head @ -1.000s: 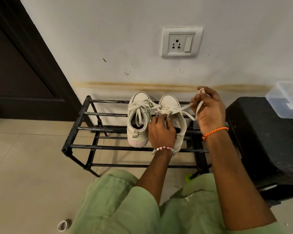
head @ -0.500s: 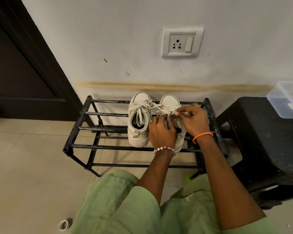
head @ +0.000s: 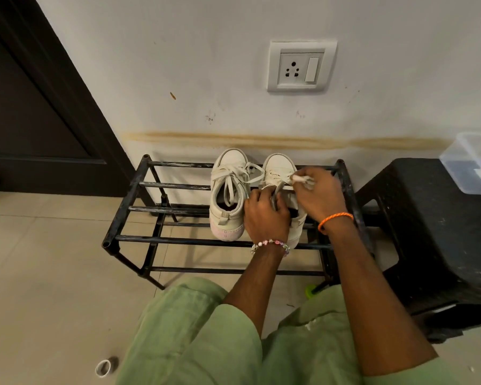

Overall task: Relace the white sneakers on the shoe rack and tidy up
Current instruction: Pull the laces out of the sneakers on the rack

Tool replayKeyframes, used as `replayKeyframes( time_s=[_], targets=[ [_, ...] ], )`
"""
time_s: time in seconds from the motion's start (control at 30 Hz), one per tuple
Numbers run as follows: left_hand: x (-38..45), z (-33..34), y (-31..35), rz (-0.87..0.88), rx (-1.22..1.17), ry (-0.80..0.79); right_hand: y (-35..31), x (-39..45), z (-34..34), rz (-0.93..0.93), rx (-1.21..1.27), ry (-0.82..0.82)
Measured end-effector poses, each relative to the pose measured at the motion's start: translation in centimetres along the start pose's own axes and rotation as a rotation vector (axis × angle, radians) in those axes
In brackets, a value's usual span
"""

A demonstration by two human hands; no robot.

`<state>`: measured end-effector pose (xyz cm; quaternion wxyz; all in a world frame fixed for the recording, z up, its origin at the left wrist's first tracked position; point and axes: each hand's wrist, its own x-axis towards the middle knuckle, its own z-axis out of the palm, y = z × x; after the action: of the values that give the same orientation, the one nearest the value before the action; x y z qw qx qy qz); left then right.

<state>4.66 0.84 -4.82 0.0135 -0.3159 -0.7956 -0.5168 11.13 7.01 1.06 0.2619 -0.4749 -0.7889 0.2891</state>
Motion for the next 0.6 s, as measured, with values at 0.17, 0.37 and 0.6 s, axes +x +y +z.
replayKeyframes(
  time_s=[0.17,0.37,0.6],
  targets=[
    [0.0,-0.1,0.0,-0.018,-0.008,-0.009,0.7,-0.2,1.2,-0.043,-0.314,-0.114],
    [-0.1,-0.2,0.2,-0.026,-0.001,-0.012,0.9,-0.2,0.9,0.009,-0.085,-0.065],
    [-0.1,-0.2,0.3,-0.037,0.005,0.0,0.2,0.6,-1.7,0.341,0.793,0.068]
  ],
)
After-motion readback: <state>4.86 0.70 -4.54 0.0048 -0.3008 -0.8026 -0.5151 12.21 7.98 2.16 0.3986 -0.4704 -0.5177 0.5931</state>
